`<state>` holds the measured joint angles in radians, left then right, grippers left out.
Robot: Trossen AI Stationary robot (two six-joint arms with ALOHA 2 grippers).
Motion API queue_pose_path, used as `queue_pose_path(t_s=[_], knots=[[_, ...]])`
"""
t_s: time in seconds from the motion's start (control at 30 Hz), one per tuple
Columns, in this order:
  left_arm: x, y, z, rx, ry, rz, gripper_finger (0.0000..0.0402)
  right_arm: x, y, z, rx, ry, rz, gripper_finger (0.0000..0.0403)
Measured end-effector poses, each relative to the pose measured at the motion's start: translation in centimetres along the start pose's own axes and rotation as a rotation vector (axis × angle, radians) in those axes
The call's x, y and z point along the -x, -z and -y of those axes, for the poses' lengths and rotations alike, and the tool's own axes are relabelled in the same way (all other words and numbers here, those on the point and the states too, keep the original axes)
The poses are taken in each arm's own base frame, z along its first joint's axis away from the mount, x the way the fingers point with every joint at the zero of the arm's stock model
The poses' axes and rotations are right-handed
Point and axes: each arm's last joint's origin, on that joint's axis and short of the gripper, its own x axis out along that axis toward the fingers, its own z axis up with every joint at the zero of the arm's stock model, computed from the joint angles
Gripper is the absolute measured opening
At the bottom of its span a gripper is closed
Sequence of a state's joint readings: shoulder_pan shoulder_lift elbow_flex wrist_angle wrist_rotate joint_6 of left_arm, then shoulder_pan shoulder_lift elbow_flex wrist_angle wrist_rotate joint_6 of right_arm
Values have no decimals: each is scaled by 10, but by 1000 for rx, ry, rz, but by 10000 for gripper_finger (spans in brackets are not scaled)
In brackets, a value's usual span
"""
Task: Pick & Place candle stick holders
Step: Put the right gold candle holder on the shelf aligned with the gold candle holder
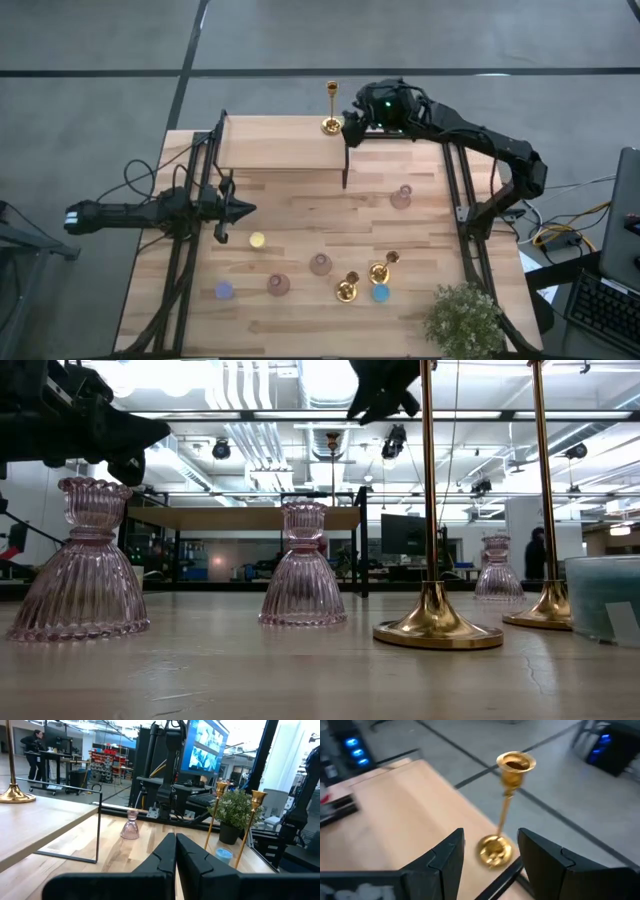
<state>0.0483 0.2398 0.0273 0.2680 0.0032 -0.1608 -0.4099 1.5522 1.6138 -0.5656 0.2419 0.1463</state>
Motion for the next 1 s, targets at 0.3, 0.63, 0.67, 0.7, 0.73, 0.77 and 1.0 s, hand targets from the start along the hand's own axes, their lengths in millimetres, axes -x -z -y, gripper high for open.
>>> queue_pose_path(t_s=[0.3, 0.63, 0.67, 0.7, 0.73, 0.77, 1.0], knots=[[0, 0, 0, 0, 0, 0, 14, 50, 12, -24, 124, -284, -133, 177], [0, 0, 0, 0, 0, 0, 14, 134, 48, -41, 225, -511, -417, 160], [0, 0, 0, 0, 0, 0, 14, 140, 52, -42, 216, -514, -454, 158], [0, 0, 0, 0, 0, 0, 14, 146, 55, -44, 204, -518, -486, 156], [0, 0, 0, 0, 0, 0, 14, 152, 58, -46, 193, -523, -513, 154], [0, 0, 0, 0, 0, 0, 14, 157, 61, -49, 186, -531, -534, 151], [0, 0, 0, 0, 0, 0, 14, 183, 78, -73, 192, -610, -625, 140]])
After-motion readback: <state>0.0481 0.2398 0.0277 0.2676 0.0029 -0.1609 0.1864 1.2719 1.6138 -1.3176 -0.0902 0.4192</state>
